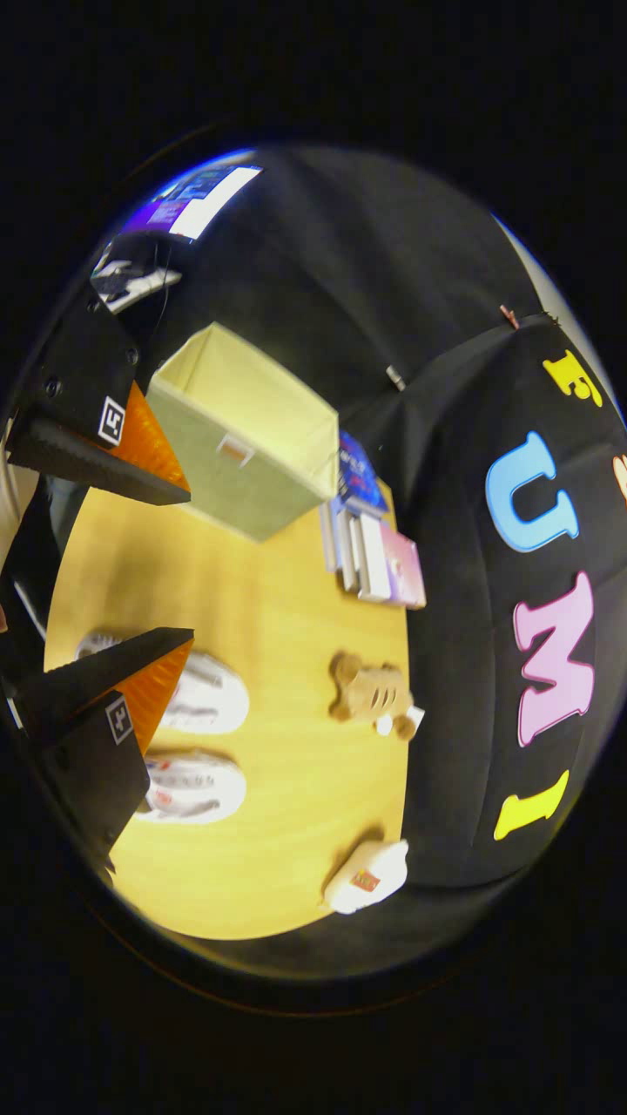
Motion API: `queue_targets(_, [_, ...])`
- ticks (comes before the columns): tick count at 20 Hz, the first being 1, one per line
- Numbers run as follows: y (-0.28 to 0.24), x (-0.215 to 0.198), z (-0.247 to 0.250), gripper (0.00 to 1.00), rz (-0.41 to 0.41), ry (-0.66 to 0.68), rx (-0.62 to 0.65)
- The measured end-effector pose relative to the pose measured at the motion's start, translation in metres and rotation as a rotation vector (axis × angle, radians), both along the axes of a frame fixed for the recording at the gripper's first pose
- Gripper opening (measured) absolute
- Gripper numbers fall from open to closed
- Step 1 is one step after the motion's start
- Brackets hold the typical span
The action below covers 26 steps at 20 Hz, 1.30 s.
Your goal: Open the storage box then place both shoes into the box .Put the left shoe in first, then the right shoe, with the right side of both shoes facing outward in a uniform manner.
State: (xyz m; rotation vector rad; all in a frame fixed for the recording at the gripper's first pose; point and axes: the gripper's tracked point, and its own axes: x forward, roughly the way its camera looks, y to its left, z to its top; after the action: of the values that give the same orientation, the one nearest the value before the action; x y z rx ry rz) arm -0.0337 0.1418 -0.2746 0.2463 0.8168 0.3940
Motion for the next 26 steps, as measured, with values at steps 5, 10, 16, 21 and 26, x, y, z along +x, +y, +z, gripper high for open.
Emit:
queue_targets(5, [-0.052,-0.008,-0.071,0.82,-0.076,0.052,-0.147])
queue_targets(10, [-0.063,0.006,-0.116,0.7,-0.044,0.071,-0.225])
queue_targets(16, [-0.076,0.055,-0.141,0.58,-0.143,0.036,-0.287])
queue_targets(21, [-0.078,0.063,-0.157,0.23,-0.18,0.083,-0.328])
queue_targets(26, [-0.07,0.063,-0.143,0.07,-0.269,0.151,-0.19])
